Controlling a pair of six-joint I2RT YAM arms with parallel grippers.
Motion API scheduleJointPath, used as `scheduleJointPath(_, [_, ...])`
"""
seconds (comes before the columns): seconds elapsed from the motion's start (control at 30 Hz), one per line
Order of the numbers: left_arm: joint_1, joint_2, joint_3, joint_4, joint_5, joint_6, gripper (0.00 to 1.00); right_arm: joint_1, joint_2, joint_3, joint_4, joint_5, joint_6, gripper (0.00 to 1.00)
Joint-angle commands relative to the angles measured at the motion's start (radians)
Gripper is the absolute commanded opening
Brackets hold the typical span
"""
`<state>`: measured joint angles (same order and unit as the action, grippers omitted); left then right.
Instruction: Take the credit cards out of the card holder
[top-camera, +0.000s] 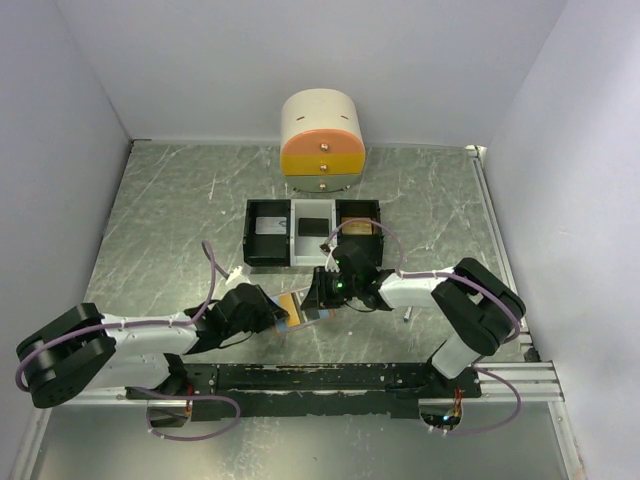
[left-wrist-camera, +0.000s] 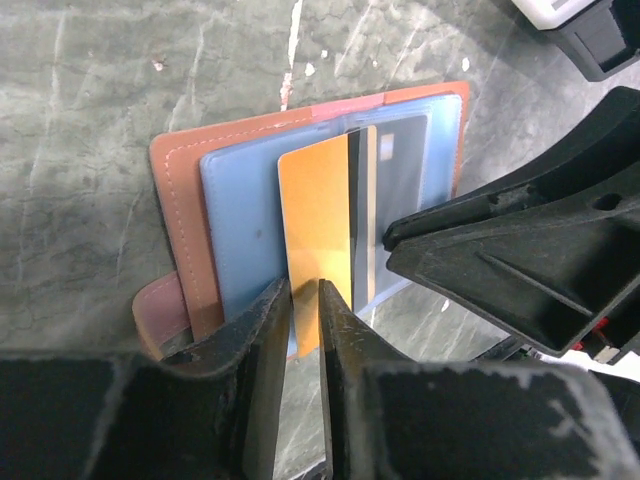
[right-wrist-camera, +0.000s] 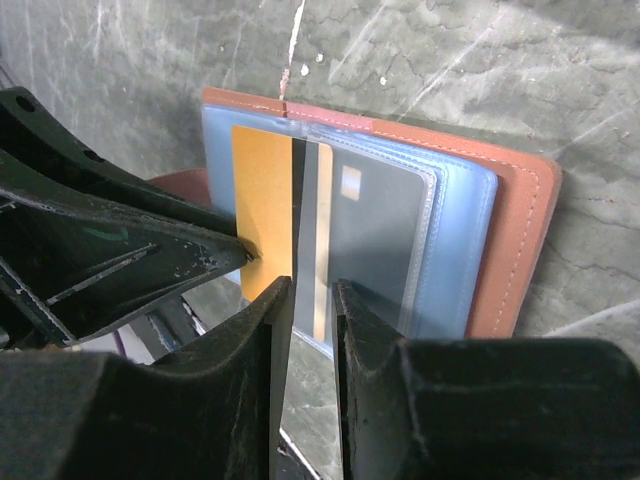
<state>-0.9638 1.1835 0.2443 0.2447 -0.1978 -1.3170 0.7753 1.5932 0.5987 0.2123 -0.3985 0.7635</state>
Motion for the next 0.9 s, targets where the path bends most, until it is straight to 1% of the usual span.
scheduleJointPath(0.0, [-0.004, 0.011, -0.016, 0.082, 0.028, 0.023, 0.3, 0.001, 0.047, -0.055, 0.026, -0.007, 0.025, 0.24])
scheduleJointPath(0.2, [-0.004, 0.061, -0.018, 0.189, 0.065, 0.026, 0.32, 0.001, 0.052, -0.055, 0.04, -0.002, 0.038, 0.24])
scheduleJointPath(0.33, [-0.004, 0.082, -0.018, 0.197, 0.066, 0.014, 0.34, 0.001, 0.052, -0.05, 0.026, 0.006, 0.03, 0.25])
scheduleJointPath(0.5, [-0.004, 0.094, -0.046, 0.265, 0.069, -0.013, 0.34, 0.001, 0.074, -0.058, 0.059, -0.026, 0.042, 0.25])
scheduleJointPath(0.57, [-0.005, 0.094, -0.042, 0.255, 0.066, -0.013, 0.3, 0.001, 0.074, -0.066, 0.068, -0.025, 0.05, 0.25])
scheduleJointPath(0.77, [-0.004, 0.067, -0.041, 0.179, 0.041, -0.026, 0.15, 0.002, 0.059, -0.067, 0.048, 0.001, 0.045, 0.25])
scheduleJointPath(0.87, [-0.004, 0.028, -0.045, 0.132, 0.022, -0.032, 0.09, 0.002, 0.051, -0.06, 0.028, 0.013, 0.038, 0.25])
